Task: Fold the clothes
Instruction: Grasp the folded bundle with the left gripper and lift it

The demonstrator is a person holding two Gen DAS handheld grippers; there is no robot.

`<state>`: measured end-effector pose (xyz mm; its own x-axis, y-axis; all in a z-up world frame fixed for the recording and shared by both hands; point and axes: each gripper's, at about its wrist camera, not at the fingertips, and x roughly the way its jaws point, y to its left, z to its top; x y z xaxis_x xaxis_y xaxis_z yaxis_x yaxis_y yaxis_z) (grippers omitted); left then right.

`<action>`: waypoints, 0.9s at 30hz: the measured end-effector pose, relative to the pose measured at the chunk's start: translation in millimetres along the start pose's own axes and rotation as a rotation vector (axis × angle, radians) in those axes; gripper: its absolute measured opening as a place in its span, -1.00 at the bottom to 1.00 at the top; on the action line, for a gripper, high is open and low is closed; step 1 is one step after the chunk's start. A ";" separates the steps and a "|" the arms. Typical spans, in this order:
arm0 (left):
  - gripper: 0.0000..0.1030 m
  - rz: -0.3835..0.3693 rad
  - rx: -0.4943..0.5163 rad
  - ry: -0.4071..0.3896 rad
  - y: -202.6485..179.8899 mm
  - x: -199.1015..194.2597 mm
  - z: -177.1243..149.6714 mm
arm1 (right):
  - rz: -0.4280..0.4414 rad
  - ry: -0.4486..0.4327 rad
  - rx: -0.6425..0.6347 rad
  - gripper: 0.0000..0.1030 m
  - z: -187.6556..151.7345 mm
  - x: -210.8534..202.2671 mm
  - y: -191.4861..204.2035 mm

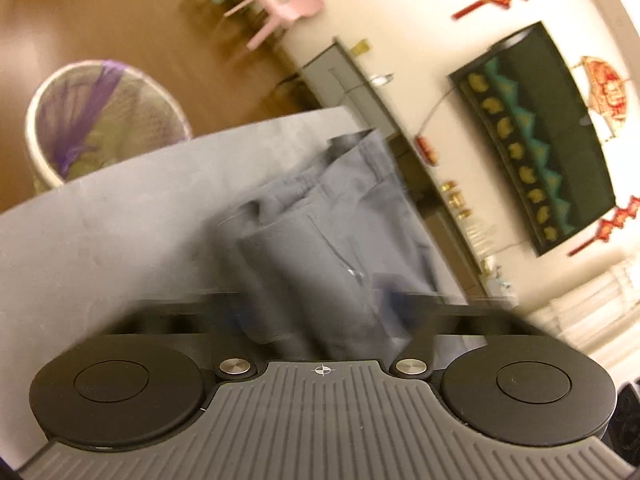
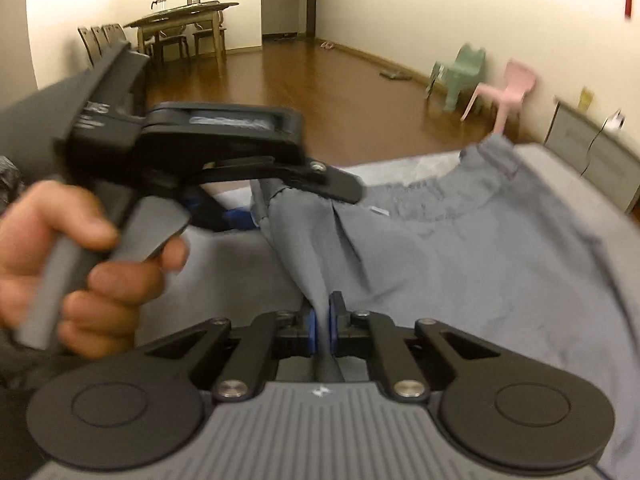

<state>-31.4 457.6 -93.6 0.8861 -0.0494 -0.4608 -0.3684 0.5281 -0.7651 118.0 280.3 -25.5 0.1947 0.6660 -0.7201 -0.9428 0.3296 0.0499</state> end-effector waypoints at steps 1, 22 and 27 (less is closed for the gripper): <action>-0.78 0.002 -0.001 0.004 1.4 2.7 0.4 | 0.018 0.010 0.005 -0.33 0.2 -6.9 -9.1; -0.85 0.009 0.394 -0.070 -43.5 -6.4 -7.3 | -0.277 0.045 0.285 -0.71 19.0 -17.3 -169.8; -0.85 0.028 0.457 -0.077 -63.5 -1.0 -8.3 | -0.232 0.062 0.114 -0.73 -25.3 -7.2 -103.5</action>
<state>-11.2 417.1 -48.3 0.9021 0.0243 -0.4309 -0.2465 0.8485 -0.4683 207.4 224.5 -43.0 0.3820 0.5229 -0.7620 -0.8377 0.5442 -0.0465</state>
